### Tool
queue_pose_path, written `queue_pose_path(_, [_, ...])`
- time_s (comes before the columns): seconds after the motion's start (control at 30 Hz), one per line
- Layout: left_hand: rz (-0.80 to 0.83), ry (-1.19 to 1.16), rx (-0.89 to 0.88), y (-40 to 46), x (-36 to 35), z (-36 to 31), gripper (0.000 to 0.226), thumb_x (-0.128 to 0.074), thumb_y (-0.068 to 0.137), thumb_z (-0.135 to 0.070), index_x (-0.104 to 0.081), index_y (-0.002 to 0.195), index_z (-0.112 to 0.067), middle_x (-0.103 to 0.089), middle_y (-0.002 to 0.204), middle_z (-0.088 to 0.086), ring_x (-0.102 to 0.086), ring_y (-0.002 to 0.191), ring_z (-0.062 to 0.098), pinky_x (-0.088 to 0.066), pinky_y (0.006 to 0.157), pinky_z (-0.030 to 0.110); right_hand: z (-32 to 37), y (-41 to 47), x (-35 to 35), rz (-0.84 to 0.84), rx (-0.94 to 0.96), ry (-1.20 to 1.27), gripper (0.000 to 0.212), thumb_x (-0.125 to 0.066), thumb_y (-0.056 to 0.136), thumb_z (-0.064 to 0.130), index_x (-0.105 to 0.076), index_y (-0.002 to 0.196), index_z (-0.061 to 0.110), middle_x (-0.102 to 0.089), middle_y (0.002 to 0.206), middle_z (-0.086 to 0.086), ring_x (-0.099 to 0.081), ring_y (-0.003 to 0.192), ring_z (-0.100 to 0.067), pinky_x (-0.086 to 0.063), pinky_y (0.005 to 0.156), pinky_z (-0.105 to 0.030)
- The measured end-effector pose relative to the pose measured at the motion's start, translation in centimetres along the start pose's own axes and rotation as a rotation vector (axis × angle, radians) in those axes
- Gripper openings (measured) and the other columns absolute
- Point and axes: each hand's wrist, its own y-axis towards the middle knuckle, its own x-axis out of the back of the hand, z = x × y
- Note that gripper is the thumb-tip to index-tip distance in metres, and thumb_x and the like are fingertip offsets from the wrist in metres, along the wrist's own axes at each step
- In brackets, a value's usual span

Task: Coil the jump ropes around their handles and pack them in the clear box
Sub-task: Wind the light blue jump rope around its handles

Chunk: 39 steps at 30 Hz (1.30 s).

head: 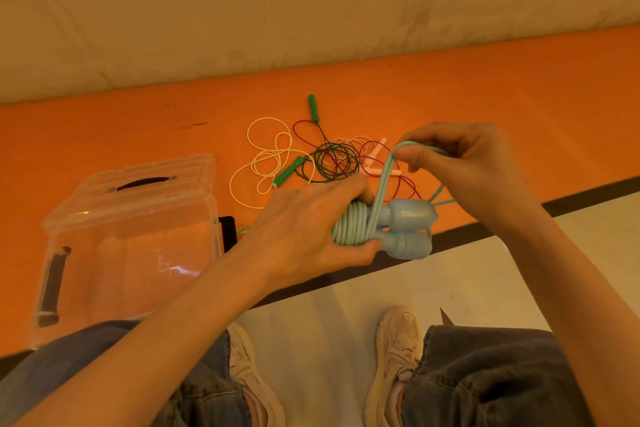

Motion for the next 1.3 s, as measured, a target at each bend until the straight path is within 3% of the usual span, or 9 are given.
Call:
queue_pose_path(0.2, [0.064,-0.164,0.035,-0.1,0.3,-0.5,0.056,-0.063,0.075,-0.058,-0.030,0.115,-0.036,-0.056,0.103,-0.024,-0.050,0.081,-0.005,-0.039,0.057,0.011,-0.7,0.5,0.0,0.037,-0.025,-0.033,0.007,-0.071,0.081,0.015,-0.072,0.081,0.021,-0.072,0.076,-0.004,-0.063,0.066,-0.007,-0.051,0.065,-0.024])
queue_pose_path(0.33, [0.053,-0.187,-0.029,-0.2,0.5,-0.8,0.066,-0.064,0.078,-0.053,-0.028,0.133,-0.046,-0.053,0.108,-0.022,-0.054,0.084,-0.001,-0.048,0.062,0.025,-0.8,0.6,0.1,0.059,-0.043,0.027,0.006,-0.072,0.078,0.013,-0.072,0.083,0.014,-0.072,0.081,-0.011,-0.063,0.067,-0.008,-0.051,0.064,-0.018])
queue_pose_path(0.47, [0.003,-0.245,-0.064,-0.2,0.5,-0.5,0.051,-0.062,0.078,-0.050,-0.051,0.126,-0.036,-0.045,0.114,-0.018,-0.054,0.092,0.004,-0.050,0.066,0.032,-1.1,0.6,0.3,0.141,-0.089,0.001,0.021,-0.071,0.071,0.027,-0.074,0.085,0.012,-0.070,0.082,-0.021,-0.061,0.070,-0.024,-0.049,0.067,-0.033])
queue_pose_path(0.57, [-0.060,-0.303,-0.044,0.0,0.5,-0.4,0.048,-0.062,0.075,-0.051,-0.057,0.117,-0.028,-0.041,0.110,-0.011,-0.054,0.090,0.011,-0.050,0.068,0.037,-1.5,0.7,0.3,0.199,-0.141,0.039,0.018,-0.068,0.070,0.027,-0.073,0.082,0.015,-0.070,0.076,-0.011,-0.057,0.063,-0.006,-0.045,0.056,-0.021])
queue_pose_path(0.63, [-0.099,-0.341,-0.024,0.1,0.5,-0.5,0.047,-0.064,0.075,-0.051,-0.057,0.113,-0.026,-0.040,0.110,-0.011,-0.053,0.091,0.010,-0.050,0.067,0.037,-1.8,0.9,0.4,0.214,-0.185,0.084,0.016,-0.067,0.071,0.024,-0.072,0.083,0.015,-0.071,0.073,0.002,-0.058,0.063,0.000,-0.045,0.056,-0.015])
queue_pose_path(0.73, [-0.127,-0.379,-0.009,0.1,0.6,-0.5,0.044,-0.065,0.076,-0.048,-0.057,0.111,-0.024,-0.045,0.115,-0.011,-0.053,0.098,0.008,-0.050,0.071,0.036,-1.8,0.8,0.7,0.308,-0.203,0.038,0.016,-0.071,0.077,0.007,-0.070,0.090,0.017,-0.070,0.083,-0.003,-0.060,0.067,0.002,-0.049,0.062,-0.015])
queue_pose_path(0.87, [-0.209,-0.436,0.060,0.1,0.9,-0.2,0.037,-0.062,0.080,-0.044,-0.055,0.113,-0.030,-0.056,0.107,-0.018,-0.057,0.096,0.008,-0.049,0.075,0.035,-2.1,0.2,0.8,0.313,-0.217,-0.123,0.035,-0.064,0.083,-0.003,-0.065,0.064,0.025,-0.067,0.062,-0.002,-0.059,0.059,-0.008,-0.043,0.057,-0.020])
queue_pose_path(1.0, [-0.337,-0.505,0.161,0.4,1.3,0.3,0.034,-0.063,0.085,-0.042,-0.055,0.116,-0.033,-0.058,0.107,-0.016,-0.060,0.092,0.009,-0.051,0.070,0.040,-2.2,0.1,0.0,0.379,-0.334,-0.025,0.006,-0.073,0.073,0.026,-0.073,0.075,0.020,-0.069,0.066,0.001,-0.057,0.064,-0.009,-0.047,0.063,-0.019])
queue_pose_path(1.3, [-0.360,-0.301,0.232,0.3,0.7,1.4,0.037,-0.055,0.090,-0.051,-0.046,0.122,-0.034,-0.056,0.103,-0.017,-0.056,0.082,0.005,-0.045,0.064,0.033,-0.6,-0.9,-0.9,0.615,-0.297,0.109,0.025,-0.066,0.074,0.023,-0.076,0.091,0.007,-0.069,0.067,-0.001,-0.057,0.061,-0.006,-0.049,0.064,-0.015])
